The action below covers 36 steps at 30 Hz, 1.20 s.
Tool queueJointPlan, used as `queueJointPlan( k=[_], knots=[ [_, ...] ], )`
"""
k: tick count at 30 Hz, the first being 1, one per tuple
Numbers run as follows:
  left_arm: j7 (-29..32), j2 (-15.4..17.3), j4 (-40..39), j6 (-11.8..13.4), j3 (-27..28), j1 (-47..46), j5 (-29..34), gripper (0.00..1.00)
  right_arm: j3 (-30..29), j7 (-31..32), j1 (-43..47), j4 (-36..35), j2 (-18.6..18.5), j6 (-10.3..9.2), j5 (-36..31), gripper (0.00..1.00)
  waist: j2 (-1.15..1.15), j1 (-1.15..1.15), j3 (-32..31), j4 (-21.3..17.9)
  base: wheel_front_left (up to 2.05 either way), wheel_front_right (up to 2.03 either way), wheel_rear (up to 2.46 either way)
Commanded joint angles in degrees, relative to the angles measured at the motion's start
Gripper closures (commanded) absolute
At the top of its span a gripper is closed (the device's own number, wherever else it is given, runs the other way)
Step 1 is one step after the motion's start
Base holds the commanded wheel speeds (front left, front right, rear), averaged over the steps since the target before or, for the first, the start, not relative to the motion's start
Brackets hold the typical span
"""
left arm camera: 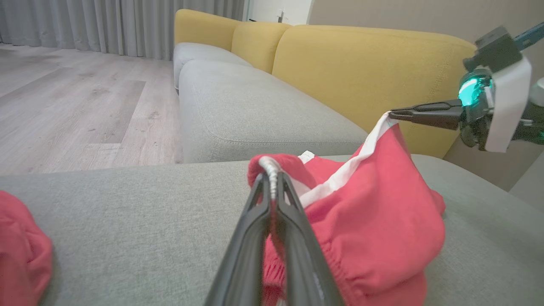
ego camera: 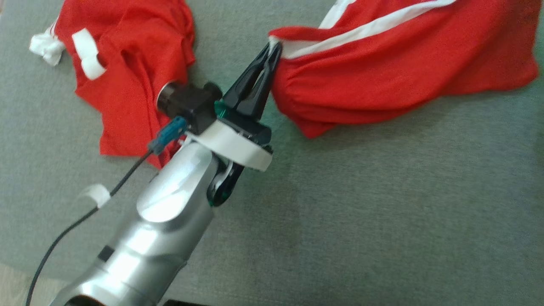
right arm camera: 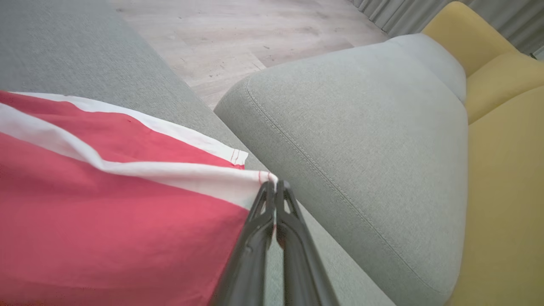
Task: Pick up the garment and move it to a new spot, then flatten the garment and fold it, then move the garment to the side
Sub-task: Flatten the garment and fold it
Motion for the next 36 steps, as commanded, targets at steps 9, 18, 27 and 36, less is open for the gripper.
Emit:
queueJointPlan(
  k=[9, 18, 27, 36],
  knots=[
    [-0.3, -0.7, -1.1, -0.3, 2.0, -4.6, 0.0, 1.00, 6.9, -0.4, -10.0, 5.9, -1.5, -0.04, -0.5, 1.00, 0.00, -0.01, 4.4, 4.4, 0.00, 0.00, 0.00],
    [-0.3, -1.5, -1.2, -0.3, 1.9, -5.3, 0.2, 1.00, 11.5, -2.9, -15.9, 12.7, 1.4, -0.04, -0.5, 1.00, 0.00, -0.01, 6.0, 6.0, 0.00, 0.00, 0.00],
    [-0.3, -1.7, 1.7, -0.3, 1.8, -5.9, 0.8, 0.00, 10.9, -8.4, -18.0, 21.3, 6.2, -0.04, -1.1, 0.00, 0.00, -0.01, 5.5, 5.5, 0.00, 0.00, 0.00],
    [-0.3, -0.9, 0.2, -0.3, 10.9, -1.4, 2.6, 0.00, 0.5, -20.0, -11.8, 30.7, 13.5, -0.04, 2.4, 0.00, 0.00, -0.01, -2.5, 1.3, 0.00, 0.00, 0.00]
  ],
)
